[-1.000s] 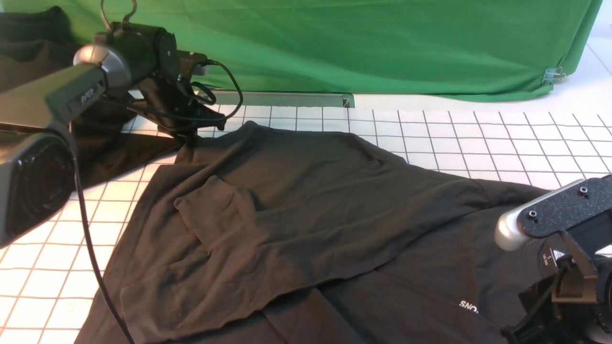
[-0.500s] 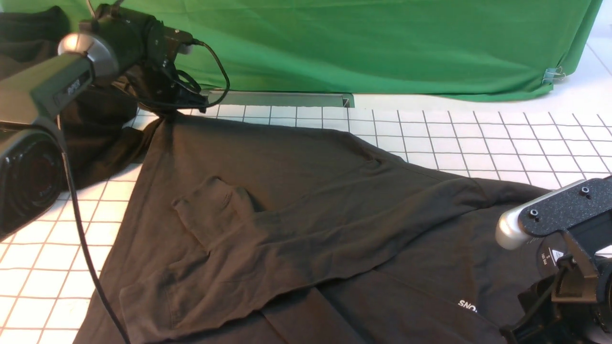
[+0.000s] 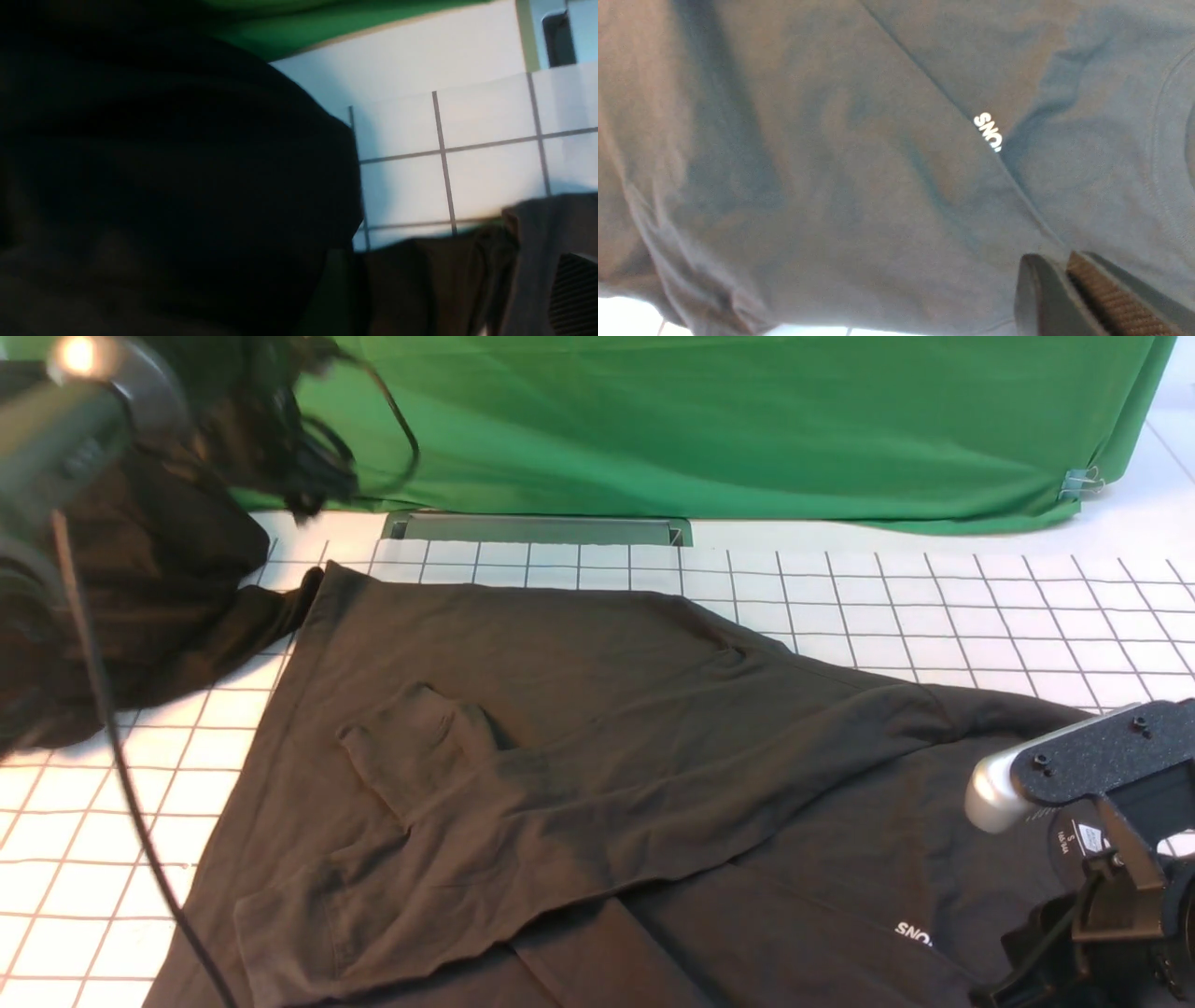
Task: Fold a long-sleeved shirt over a white checkered tablecloth.
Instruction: 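Grasp the near edge of the shirt at its hem and shoulder corners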
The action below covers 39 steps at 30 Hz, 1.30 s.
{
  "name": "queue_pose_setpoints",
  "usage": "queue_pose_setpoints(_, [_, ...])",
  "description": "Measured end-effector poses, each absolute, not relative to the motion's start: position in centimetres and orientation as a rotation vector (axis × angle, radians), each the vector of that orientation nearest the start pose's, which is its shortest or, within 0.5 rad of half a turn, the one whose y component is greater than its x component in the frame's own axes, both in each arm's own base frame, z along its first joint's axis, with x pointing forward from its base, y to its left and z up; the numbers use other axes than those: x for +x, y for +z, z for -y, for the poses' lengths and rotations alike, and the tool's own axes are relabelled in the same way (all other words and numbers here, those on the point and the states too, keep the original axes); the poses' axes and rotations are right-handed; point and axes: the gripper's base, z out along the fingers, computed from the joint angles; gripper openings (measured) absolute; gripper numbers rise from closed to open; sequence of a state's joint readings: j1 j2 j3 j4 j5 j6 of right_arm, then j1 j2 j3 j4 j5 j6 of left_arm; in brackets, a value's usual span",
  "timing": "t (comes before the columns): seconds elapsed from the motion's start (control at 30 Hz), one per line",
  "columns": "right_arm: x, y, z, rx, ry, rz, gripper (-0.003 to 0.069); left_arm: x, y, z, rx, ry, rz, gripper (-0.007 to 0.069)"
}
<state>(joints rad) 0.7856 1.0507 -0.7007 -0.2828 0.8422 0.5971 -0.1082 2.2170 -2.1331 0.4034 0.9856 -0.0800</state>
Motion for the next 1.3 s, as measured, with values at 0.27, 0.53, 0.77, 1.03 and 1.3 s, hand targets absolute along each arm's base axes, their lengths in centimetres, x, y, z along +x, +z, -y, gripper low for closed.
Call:
queue_pose_setpoints(0.27, [13.8,28.4,-12.4,-0.518,0.237,-2.622,0.0071,44.6,33.7,2.6,0.114,0.273,-2.612,0.0229])
queue_pose_setpoints(0.53, [12.7,29.6,-13.7,-0.702,0.413,-2.667,0.0073,34.3,30.8,2.7,0.111,0.112,-2.869,-0.0005])
queue_pose_setpoints(0.77, [13.1,27.9,-15.5,-0.86,0.418,-2.715,0.0073,23.9,25.8,1.9,0.005,0.081,-3.061,-0.0003])
queue_pose_setpoints(1.03, [13.7,24.7,-18.5,-1.04,0.37,-2.759,0.01,15.6,20.3,1.2,-0.009,0.077,-3.2,0.0186])
queue_pose_setpoints(1.3, [14.1,23.6,-19.1,-1.078,0.349,-2.771,0.0161,14.8,18.7,1.2,-0.004,0.069,-3.17,0.0471])
